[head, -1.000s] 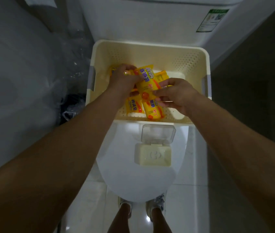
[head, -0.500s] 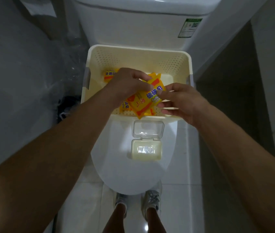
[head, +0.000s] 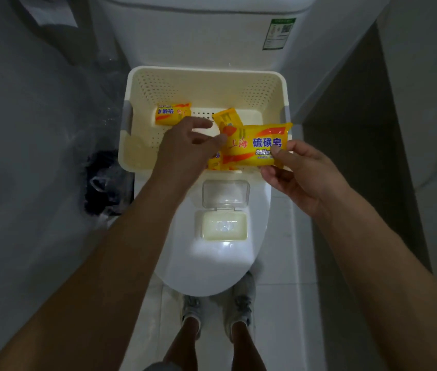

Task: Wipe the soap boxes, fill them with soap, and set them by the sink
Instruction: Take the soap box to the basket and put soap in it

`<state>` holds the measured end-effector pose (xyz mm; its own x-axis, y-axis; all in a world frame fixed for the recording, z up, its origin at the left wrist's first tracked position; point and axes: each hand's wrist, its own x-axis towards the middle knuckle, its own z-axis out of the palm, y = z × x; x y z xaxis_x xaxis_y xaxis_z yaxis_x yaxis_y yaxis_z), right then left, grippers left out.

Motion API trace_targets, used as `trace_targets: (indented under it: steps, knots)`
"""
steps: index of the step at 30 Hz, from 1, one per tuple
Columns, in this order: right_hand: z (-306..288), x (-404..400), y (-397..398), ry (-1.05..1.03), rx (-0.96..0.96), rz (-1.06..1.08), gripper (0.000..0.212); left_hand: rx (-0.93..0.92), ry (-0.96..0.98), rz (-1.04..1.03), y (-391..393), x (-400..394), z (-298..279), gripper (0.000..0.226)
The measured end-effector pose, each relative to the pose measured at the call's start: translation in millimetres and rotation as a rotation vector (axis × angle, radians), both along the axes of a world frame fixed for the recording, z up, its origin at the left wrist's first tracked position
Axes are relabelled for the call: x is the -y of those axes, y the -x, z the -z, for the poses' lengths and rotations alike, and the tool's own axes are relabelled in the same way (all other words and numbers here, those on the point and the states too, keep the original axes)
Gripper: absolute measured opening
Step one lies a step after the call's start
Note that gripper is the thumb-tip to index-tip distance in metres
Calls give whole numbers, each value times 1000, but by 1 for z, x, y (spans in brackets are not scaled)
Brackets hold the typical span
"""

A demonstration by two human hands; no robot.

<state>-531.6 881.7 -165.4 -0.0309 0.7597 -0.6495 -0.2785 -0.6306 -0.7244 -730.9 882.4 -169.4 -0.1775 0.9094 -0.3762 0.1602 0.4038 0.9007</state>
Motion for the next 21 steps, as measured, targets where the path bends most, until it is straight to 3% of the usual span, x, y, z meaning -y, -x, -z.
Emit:
trace_targets:
  steps: [6, 10, 12, 15, 21]
  knots:
    - [6, 33, -1, 56, 4, -2, 8, 1, -46, -41, -12, 41, 11, 28]
    - [26, 58, -4, 3, 288, -111, 6, 5, 29, -98, -11, 64, 34, 27]
    - [42, 67, -3, -2, 421, -164, 16, -20, 62, -114, -11, 75, 48, 23]
    - [68, 77, 2, 40, 548, -223, 34, -52, 109, -126, -10, 88, 71, 19]
    - [103, 87, 12, 60, 748, -294, 39, -85, 183, -176, -10, 105, 110, 19]
